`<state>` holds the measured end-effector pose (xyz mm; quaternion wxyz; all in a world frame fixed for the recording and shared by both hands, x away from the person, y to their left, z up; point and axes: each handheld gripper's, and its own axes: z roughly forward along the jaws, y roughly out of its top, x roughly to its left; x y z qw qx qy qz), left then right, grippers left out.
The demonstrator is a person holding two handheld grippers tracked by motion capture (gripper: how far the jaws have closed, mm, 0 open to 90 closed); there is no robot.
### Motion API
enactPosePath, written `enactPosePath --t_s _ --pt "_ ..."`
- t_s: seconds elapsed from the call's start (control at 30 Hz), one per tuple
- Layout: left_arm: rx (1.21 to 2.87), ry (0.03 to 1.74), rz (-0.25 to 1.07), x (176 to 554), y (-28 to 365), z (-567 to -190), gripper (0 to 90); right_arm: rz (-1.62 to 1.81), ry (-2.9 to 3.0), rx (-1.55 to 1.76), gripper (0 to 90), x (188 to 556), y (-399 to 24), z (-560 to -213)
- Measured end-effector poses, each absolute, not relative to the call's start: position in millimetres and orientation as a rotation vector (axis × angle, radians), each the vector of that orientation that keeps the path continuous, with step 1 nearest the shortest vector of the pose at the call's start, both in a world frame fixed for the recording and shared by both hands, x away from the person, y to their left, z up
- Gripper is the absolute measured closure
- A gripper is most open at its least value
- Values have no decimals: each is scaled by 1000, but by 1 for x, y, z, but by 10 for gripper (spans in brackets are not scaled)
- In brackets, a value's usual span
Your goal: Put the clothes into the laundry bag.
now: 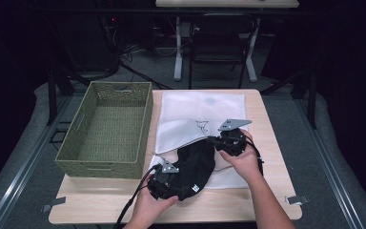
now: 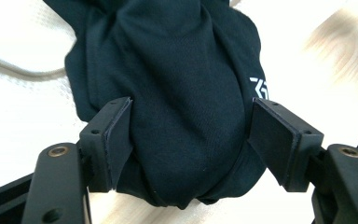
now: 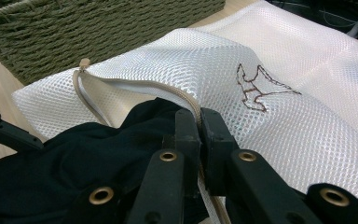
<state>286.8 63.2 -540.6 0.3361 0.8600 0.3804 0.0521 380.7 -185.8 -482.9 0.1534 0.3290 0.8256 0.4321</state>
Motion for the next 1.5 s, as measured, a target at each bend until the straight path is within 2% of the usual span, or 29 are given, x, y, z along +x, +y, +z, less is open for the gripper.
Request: enactPosePath --t_s 0.17,0.93,1.5 --pt "2252 996 140 286 62 -547 316 1241 2366 941 865 381 -186 -483" --pt "2232 981 100 286 68 -554 634 1231 2370 934 865 380 -184 -483" --pt "2208 959 58 287 68 -545 717 1231 2373 936 864 379 -184 -483"
